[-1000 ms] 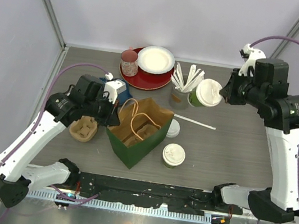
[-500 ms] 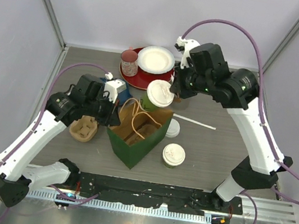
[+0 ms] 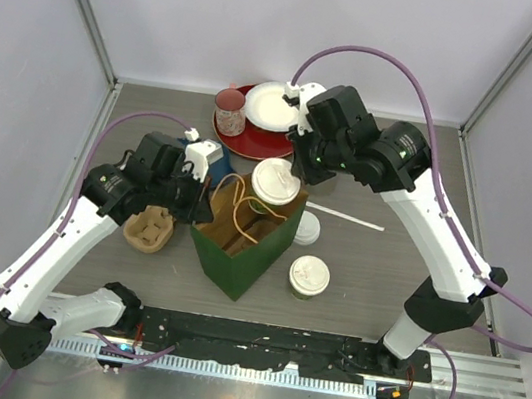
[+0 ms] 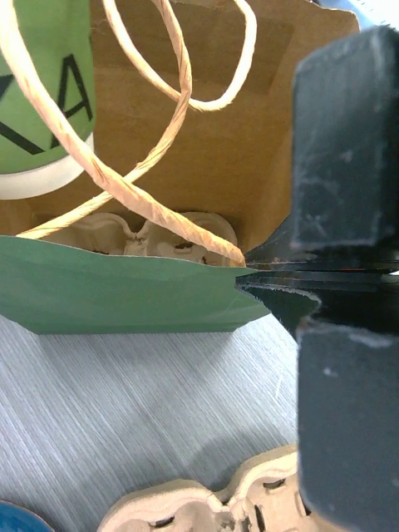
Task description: Pack the takeout coffee
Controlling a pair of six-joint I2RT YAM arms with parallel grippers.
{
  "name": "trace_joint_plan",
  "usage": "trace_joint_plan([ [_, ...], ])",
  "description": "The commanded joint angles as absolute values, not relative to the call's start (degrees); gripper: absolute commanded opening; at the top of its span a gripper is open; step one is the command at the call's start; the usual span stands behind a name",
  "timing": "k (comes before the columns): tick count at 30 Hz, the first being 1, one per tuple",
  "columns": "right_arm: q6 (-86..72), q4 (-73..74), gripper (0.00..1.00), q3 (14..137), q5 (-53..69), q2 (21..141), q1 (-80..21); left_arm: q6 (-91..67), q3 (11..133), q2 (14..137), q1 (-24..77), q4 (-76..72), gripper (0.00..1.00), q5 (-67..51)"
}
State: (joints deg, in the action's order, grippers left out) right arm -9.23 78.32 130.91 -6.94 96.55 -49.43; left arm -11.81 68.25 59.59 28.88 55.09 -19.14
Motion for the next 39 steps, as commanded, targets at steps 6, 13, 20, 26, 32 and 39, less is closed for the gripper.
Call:
trace_joint_plan([
  [6, -8.79, 84.56, 0.01, 125.70, -9.67, 96.50, -52.73, -12.04, 70.40, 59.33, 29.18, 52.91, 0.00, -19.59],
  [13, -8.79, 80.60, 0.01, 126.56, -13.53, 100.54, -53.17, -11.87, 70.14, 59.06, 29.18, 53.00, 0.00, -23.46],
  [20, -9.75, 77.70, 0.01, 122.09, -16.79, 103.10, -53.26, -12.30, 69.96, 58.71, 29.09, 53.00, 0.00, -24.87],
  [26, -12.56, 71.20, 0.01, 114.53, -14.94, 101.08, -53.26, -14.24, 68.56, 58.62, 29.18, 52.03, 0.00, -26.63],
  [32, -15.03, 66.01, 0.01, 107.68, -15.73, 99.49, -53.35, -14.41, 68.47, 58.71, 29.09, 51.94, 0.00, -26.72],
  [39, -16.43, 65.57, 0.01, 101.87, -15.30, 99.32, -53.70, -13.89, 68.82, 58.62, 29.18, 52.03, 0.00, -25.84],
])
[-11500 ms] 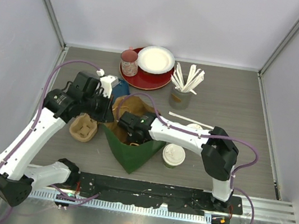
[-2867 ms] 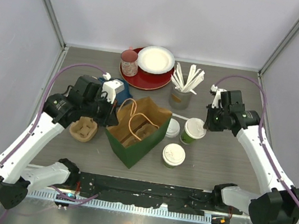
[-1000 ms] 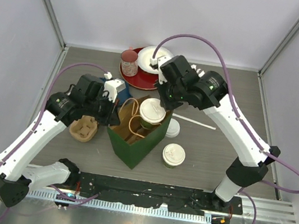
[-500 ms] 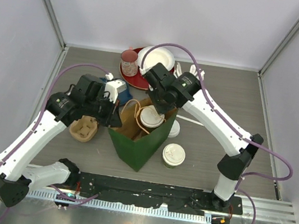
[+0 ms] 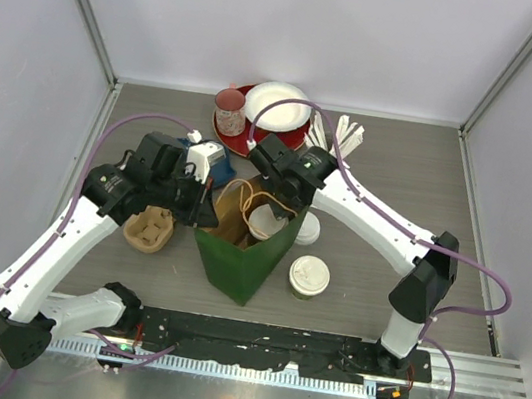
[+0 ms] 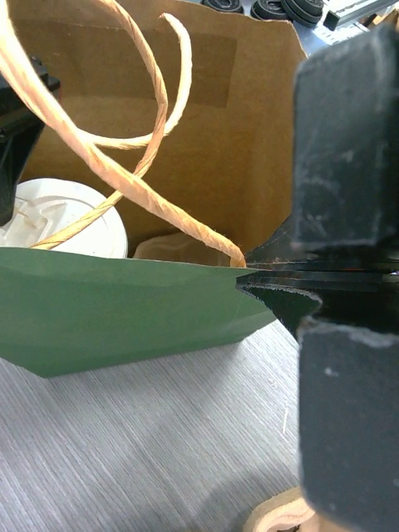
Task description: Pack the takeout coffee
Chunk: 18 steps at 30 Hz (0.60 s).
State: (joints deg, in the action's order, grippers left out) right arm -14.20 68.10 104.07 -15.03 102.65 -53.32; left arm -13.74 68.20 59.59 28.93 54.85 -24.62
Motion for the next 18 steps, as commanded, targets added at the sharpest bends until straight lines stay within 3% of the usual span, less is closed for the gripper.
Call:
trace_joint_plan([
  [1, -16.78, 65.48, 0.01, 101.60, -14.94, 99.40, -53.79, -13.63, 68.82, 58.36, 29.18, 52.12, 0.00, -25.40],
  [18, -21.53, 60.21, 0.01, 95.36, -11.69, 99.75, -53.79, -12.57, 66.09, 57.48, 29.09, 50.71, 0.00, -24.43],
])
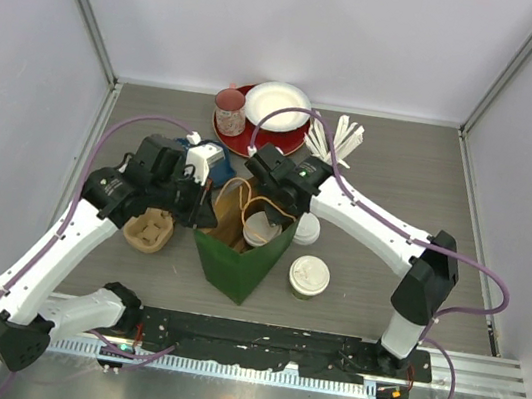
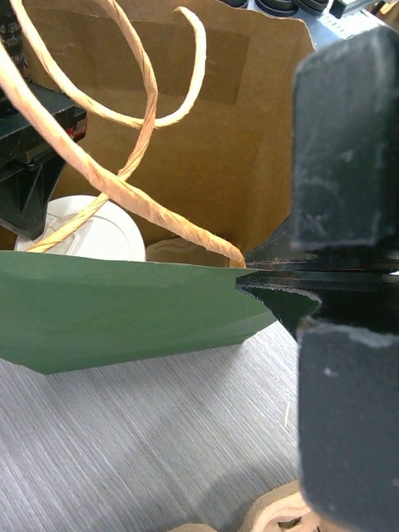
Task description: Pack the takeout coffee
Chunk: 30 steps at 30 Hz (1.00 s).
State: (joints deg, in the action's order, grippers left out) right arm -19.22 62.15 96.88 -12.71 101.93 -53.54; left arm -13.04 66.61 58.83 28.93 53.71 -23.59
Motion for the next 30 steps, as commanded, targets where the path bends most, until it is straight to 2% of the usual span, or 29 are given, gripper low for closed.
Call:
trace_joint_plan([
  [1, -21.79, 60.12, 0.01, 95.10, -11.95, 99.84, -53.79, -12.66, 66.09, 57.57, 29.18, 50.71, 0.00, -24.43],
  [22, -22.15, 60.29, 0.01, 92.90, -14.33, 101.51, -53.88, -12.22, 65.74, 57.22, 29.18, 50.89, 0.00, -24.26],
  [24, -22.24, 60.64, 0.06, 93.25, -14.76, 101.51, -54.05, -12.22, 65.65, 57.04, 29.18, 50.98, 0.00, -24.26],
  [28, -22.59, 61.26, 0.24, 95.62, -15.47, 100.81, -54.58, -12.13, 65.83, 57.04, 29.18, 50.98, 0.00, -24.26],
  [30, -22.76, 61.35, 0.30, 96.41, -15.82, 100.28, -54.84, -12.04, 66.00, 57.04, 29.18, 51.06, 0.00, -24.26],
])
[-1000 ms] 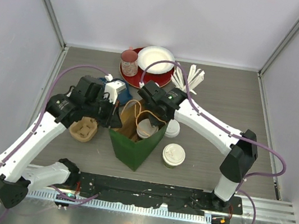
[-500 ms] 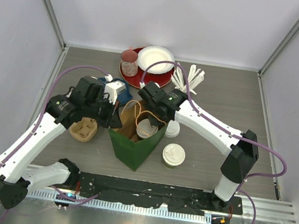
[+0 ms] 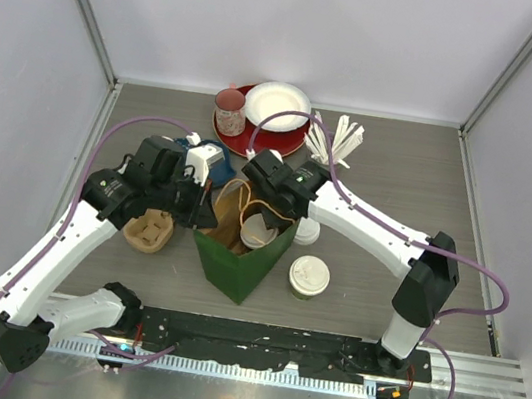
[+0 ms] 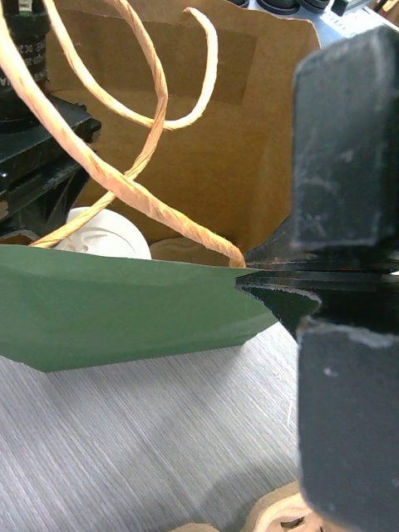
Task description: Pack the takeout coffee
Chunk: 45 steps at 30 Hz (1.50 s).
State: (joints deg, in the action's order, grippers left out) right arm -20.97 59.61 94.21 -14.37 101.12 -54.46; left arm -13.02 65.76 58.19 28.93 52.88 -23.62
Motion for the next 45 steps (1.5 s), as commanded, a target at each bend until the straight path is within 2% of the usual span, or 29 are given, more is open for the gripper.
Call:
trace_joint_plan([
  [1, -23.02, 61.61, 0.34, 97.11, -16.08, 100.11, -54.93, -12.04, 66.09, 57.04, 29.18, 50.98, 0.00, -24.17],
  [4, -23.38, 61.79, 0.41, 98.08, -16.96, 99.15, -55.46, -11.95, 66.18, 57.04, 29.09, 51.24, 0.00, -24.26],
  [12, -24.78, 61.96, 0.47, 99.32, -19.42, 96.42, -56.16, -11.25, 67.15, 57.83, 29.18, 51.94, 0.00, -24.26],
  [20, -25.14, 60.47, 0.68, 99.23, -20.83, 93.96, -56.69, -10.02, 67.59, 58.09, 29.09, 52.91, 0.00, -23.64],
  [30, -23.82, 55.65, 0.84, 97.82, -21.09, 90.36, -57.65, -8.61, 68.20, 58.10, 29.09, 53.88, 0.00, -23.12],
  [45, -21.71, 40.88, 0.85, 88.24, -17.23, 79.28, -58.10, -8.26, 68.64, 58.45, 29.18, 54.05, 0.00, -23.29],
])
